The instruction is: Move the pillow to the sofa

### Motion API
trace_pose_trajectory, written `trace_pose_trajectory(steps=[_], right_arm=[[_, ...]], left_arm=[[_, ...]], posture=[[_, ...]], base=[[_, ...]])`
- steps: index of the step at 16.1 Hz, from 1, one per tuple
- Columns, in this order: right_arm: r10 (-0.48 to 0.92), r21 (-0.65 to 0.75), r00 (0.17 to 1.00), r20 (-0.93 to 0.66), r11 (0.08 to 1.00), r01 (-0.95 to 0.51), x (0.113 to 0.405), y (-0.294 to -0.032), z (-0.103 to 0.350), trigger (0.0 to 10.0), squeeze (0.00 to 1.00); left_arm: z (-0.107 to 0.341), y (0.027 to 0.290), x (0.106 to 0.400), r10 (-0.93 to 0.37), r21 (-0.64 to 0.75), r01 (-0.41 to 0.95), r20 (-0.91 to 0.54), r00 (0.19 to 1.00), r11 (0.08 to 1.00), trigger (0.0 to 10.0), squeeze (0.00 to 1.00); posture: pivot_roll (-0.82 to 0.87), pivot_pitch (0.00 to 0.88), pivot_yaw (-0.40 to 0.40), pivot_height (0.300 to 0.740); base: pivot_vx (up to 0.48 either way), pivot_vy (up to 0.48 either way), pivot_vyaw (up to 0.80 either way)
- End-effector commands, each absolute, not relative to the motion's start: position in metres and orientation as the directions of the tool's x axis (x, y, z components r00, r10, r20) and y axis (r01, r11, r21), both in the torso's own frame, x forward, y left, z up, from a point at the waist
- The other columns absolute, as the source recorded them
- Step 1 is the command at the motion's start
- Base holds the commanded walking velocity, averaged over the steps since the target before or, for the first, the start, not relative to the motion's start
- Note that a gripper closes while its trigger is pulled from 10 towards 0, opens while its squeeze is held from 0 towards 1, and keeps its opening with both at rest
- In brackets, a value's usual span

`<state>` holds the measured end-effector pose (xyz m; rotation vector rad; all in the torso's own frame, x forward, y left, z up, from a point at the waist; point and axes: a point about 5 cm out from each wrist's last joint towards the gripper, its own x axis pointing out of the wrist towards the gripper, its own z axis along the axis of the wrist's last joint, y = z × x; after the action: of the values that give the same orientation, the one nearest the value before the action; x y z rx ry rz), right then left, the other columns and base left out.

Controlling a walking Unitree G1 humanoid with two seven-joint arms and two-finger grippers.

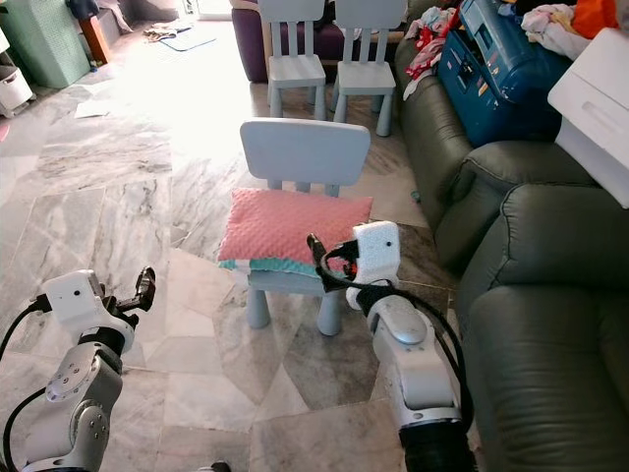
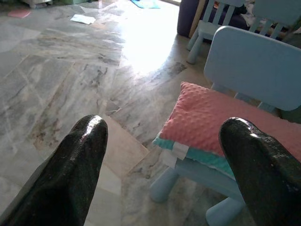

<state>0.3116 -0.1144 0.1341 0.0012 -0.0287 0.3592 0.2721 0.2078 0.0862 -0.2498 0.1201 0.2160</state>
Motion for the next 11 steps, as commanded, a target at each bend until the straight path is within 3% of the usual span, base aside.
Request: trace_pose_trajectory(steps=[1, 4, 11], right_arm=[[0.372, 0.001, 0.926, 0.063, 0.928, -0.372, 0.3114, -0.1113, 0.1403, 10.0, 0.00], [0.344, -0.016, 0.936, 0.068, 0.939, -0.344, 0.3123, -0.1115, 0.1423, 10.0, 0.00], [0.386, -0.019, 0.920, 0.062, 0.922, -0.386, 0.3107, -0.1082, 0.1418, 10.0, 0.00]], left_arm=[[0.0876, 0.2111, 0.2708, 0.200, -0.227, -0.227, -0.137, 0.970, 0.947, 10.0, 0.00], [0.0876, 0.2113, 0.2705, 0.193, -0.230, -0.220, -0.135, 0.972, 0.948, 10.0, 0.00], [0.0857, 0.2107, 0.2701, 0.187, -0.241, -0.217, -0.142, 0.972, 0.946, 10.0, 0.00]], posture=[[-0.11, 0.109, -0.037, 0.740], [-0.11, 0.109, -0.037, 0.740], [-0.11, 0.100, -0.037, 0.740]], base=[[0.000, 0.000, 0.00], [0.171, 0.000, 0.00], [0.345, 0.000, 0.00]])
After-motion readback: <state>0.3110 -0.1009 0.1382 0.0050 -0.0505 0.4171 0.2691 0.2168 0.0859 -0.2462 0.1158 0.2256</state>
